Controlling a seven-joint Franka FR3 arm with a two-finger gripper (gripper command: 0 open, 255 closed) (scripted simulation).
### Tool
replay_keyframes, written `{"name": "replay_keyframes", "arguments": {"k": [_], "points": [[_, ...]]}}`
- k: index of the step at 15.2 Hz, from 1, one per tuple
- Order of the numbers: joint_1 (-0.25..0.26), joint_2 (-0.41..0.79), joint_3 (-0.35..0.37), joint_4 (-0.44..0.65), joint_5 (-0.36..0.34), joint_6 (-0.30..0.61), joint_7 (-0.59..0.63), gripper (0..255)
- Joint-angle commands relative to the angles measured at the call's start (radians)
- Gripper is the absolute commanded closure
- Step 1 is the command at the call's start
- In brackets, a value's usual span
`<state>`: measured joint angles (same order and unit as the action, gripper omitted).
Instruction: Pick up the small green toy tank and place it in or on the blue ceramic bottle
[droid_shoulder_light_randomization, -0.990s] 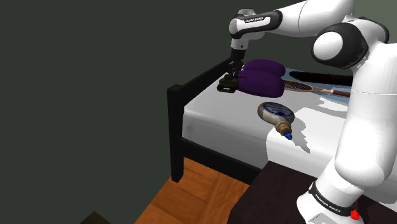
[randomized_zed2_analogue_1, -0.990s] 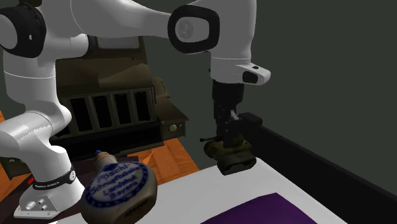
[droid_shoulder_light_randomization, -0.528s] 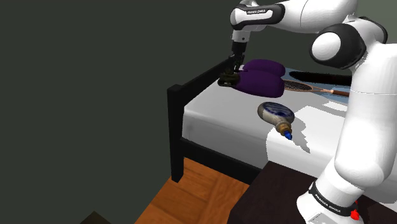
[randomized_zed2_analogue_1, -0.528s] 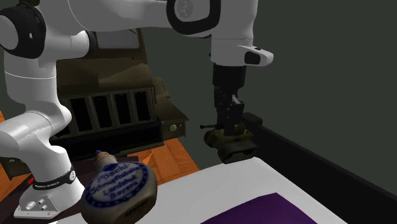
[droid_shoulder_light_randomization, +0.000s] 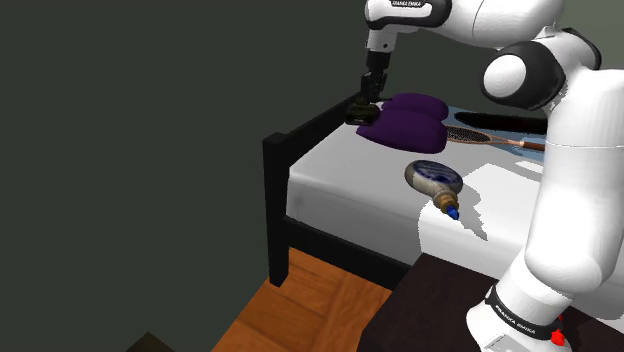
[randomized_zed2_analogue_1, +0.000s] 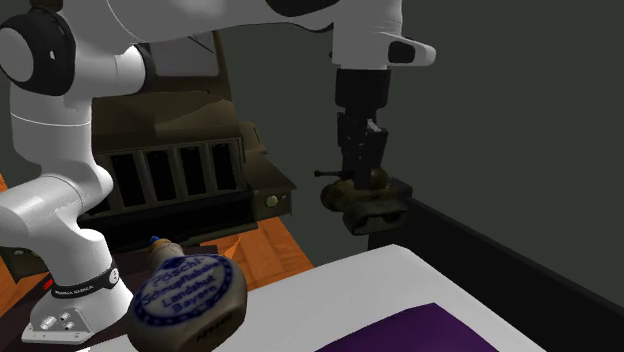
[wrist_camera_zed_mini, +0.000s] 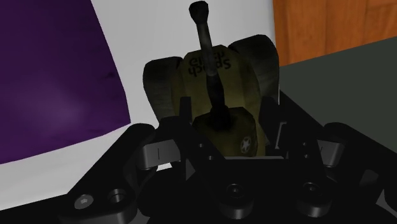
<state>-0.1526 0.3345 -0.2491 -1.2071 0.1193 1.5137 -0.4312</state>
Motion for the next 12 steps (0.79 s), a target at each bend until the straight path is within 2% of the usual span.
{"name": "replay_keyframes", "arguments": {"k": [1,10,11,12], "points": [[-0.003,0.008,0.000,0.040,0.002,-0.032,0.001,255],[-0.038,0.107,0.001,0.322,0.029,-0.215,0.005,255],[-0.041,0.114,0.001,0.337,0.031,-0.224,0.006,255],[-0.026,0.041,-0.004,0.229,0.014,-0.188,0.000,255]]}}
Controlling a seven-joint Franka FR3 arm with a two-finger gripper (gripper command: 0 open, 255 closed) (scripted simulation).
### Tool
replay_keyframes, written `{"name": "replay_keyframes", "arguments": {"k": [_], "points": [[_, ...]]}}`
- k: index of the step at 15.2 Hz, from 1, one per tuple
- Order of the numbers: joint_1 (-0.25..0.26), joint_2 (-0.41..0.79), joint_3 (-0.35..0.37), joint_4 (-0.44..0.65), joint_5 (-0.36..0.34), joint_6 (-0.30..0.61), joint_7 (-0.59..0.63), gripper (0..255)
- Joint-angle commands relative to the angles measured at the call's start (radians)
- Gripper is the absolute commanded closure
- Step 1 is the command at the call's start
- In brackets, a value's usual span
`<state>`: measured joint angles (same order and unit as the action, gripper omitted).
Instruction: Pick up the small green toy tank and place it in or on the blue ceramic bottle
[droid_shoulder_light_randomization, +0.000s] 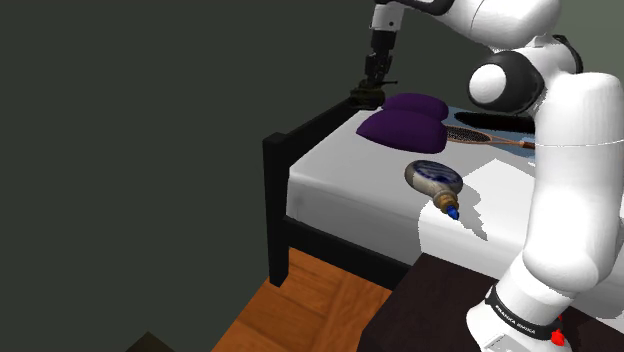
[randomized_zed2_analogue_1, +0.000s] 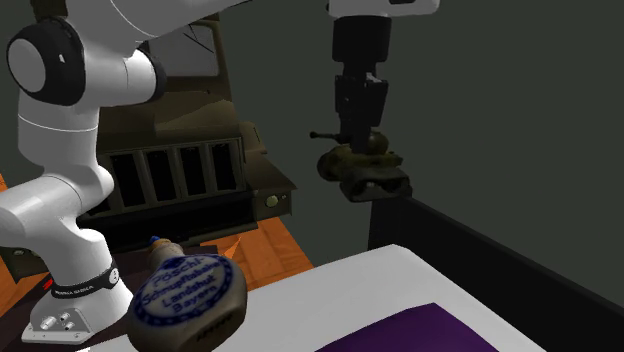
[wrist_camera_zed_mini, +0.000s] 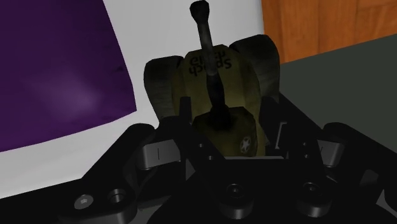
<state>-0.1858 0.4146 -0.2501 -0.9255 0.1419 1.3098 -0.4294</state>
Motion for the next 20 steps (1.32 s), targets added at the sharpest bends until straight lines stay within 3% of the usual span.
{"name": "replay_keyframes", "arguments": {"k": [1,5,9,20], "points": [[0.020,-0.102,-0.007,-0.142,-0.023,0.043,-0.006,255],[0.043,-0.305,-0.014,-0.402,-0.075,0.105,-0.014,255],[0.048,-0.476,-0.015,-0.588,-0.120,0.126,-0.018,255],[0.011,-0.875,-0.012,-0.916,-0.221,0.067,-0.043,255]]}}
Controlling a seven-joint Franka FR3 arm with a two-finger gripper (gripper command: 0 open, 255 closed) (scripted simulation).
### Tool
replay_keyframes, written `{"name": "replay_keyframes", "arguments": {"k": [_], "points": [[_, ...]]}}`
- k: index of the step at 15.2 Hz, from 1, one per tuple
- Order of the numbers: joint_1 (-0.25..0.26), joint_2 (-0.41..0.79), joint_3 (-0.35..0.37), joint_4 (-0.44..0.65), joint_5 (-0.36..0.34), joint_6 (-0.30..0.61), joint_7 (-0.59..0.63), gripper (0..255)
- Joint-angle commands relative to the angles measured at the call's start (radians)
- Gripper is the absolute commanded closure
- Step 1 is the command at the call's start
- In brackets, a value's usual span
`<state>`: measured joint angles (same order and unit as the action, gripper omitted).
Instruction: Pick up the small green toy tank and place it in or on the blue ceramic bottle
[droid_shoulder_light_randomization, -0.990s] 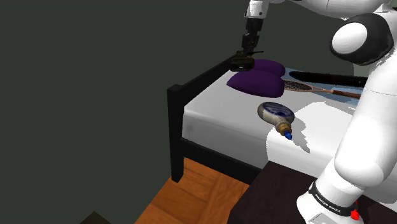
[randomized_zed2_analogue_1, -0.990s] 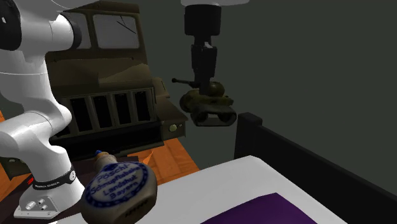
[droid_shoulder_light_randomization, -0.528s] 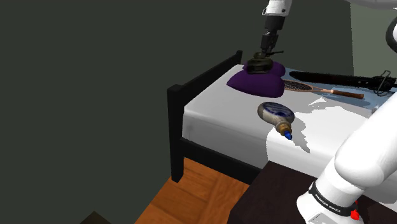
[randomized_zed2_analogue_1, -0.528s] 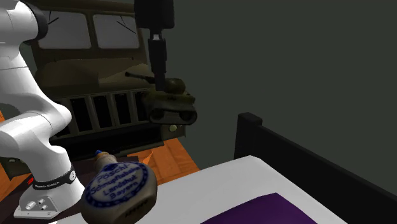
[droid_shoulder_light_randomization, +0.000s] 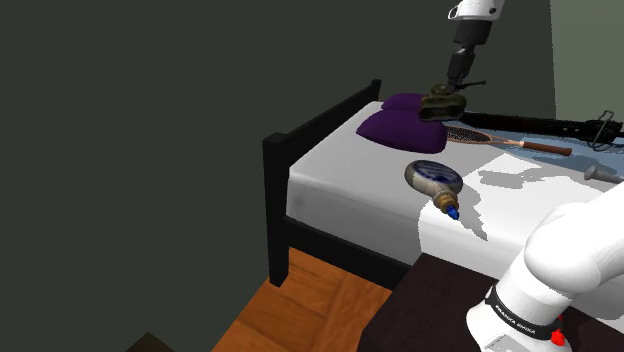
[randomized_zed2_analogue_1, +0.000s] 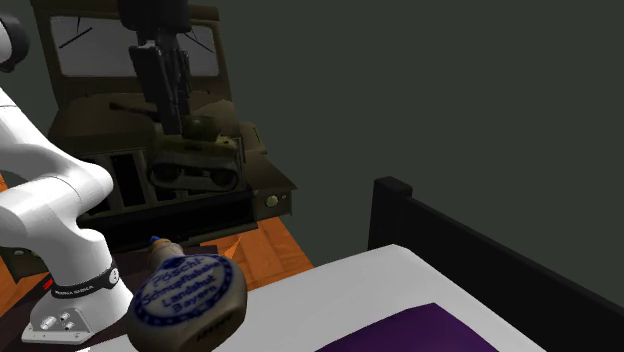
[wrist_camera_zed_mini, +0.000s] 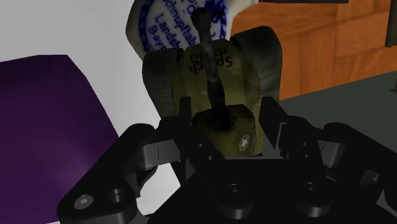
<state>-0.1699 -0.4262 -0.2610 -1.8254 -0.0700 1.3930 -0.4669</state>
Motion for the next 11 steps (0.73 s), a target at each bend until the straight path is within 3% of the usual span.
{"name": "replay_keyframes", "arguments": {"k": [1,11], "points": [[-0.012,-0.073,-0.001,-0.040,-0.018,-0.030,-0.010,255],[-0.020,-0.126,-0.004,-0.222,-0.031,0.099,-0.004,255]]}}
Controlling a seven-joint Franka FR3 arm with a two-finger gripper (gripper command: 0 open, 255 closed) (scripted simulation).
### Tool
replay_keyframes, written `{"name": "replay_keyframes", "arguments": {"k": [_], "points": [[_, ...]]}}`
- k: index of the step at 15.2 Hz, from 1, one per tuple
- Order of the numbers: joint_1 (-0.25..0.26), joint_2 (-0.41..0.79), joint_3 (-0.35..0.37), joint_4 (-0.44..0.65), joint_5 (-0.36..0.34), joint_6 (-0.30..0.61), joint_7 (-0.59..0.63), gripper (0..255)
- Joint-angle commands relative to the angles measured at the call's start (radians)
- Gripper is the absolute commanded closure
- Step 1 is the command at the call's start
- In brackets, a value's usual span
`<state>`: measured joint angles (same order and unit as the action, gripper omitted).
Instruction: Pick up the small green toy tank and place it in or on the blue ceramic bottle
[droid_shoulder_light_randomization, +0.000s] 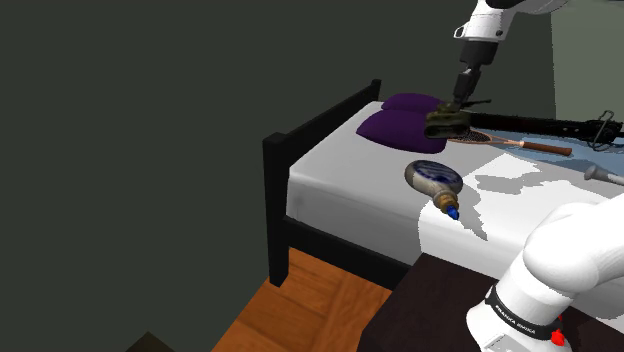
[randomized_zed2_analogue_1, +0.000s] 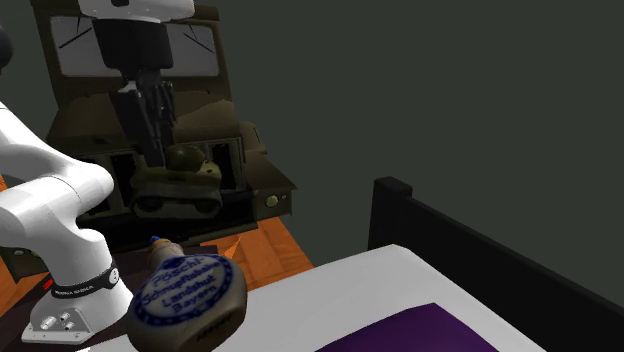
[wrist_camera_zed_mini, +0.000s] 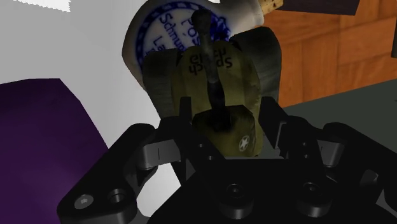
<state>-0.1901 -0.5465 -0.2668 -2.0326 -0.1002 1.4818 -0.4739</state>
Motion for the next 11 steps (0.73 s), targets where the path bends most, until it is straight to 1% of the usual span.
{"name": "replay_keyframes", "arguments": {"k": [1,11], "points": [[-0.001,-0.010,0.001,-0.032,-0.002,0.023,0.003,255],[-0.009,-0.040,-0.008,-0.184,-0.013,0.145,0.006,255]]}}
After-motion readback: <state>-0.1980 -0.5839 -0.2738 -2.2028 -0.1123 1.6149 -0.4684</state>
